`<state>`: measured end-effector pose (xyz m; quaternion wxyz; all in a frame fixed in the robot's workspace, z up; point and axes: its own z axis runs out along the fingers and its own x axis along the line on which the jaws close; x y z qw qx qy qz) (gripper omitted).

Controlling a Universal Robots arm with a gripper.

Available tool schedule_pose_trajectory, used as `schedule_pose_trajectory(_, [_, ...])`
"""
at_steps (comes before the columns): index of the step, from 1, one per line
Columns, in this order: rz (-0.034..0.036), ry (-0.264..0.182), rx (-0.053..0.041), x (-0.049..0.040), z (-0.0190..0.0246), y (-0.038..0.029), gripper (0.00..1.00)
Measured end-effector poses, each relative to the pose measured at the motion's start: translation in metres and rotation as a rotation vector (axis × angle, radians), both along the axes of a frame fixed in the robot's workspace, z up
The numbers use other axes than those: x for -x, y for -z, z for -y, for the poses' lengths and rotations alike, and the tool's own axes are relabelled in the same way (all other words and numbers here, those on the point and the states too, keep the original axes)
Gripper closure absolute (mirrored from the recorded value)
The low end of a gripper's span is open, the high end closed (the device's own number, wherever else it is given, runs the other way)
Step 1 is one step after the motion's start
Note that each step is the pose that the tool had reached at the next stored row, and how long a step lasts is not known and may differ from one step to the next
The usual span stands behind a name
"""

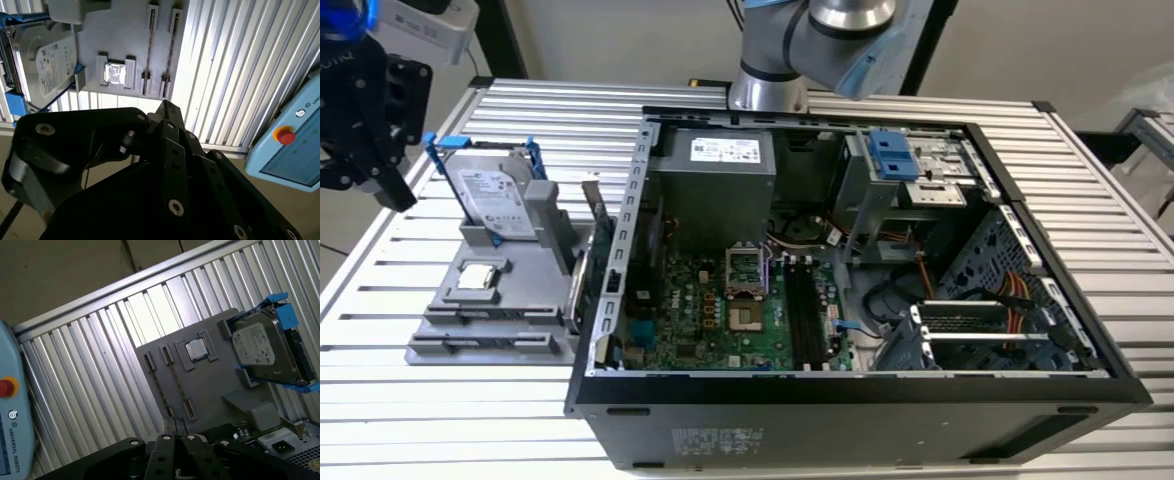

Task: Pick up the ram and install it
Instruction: 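Pick up the ram and move it above insertion slot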

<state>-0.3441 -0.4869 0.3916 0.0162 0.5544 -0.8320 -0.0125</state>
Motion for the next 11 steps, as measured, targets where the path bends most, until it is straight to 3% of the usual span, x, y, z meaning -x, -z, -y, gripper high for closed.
schedule_pose_trajectory(11, [0.0,-0.113,0.0006,0.0,0.0,0.0,1.0])
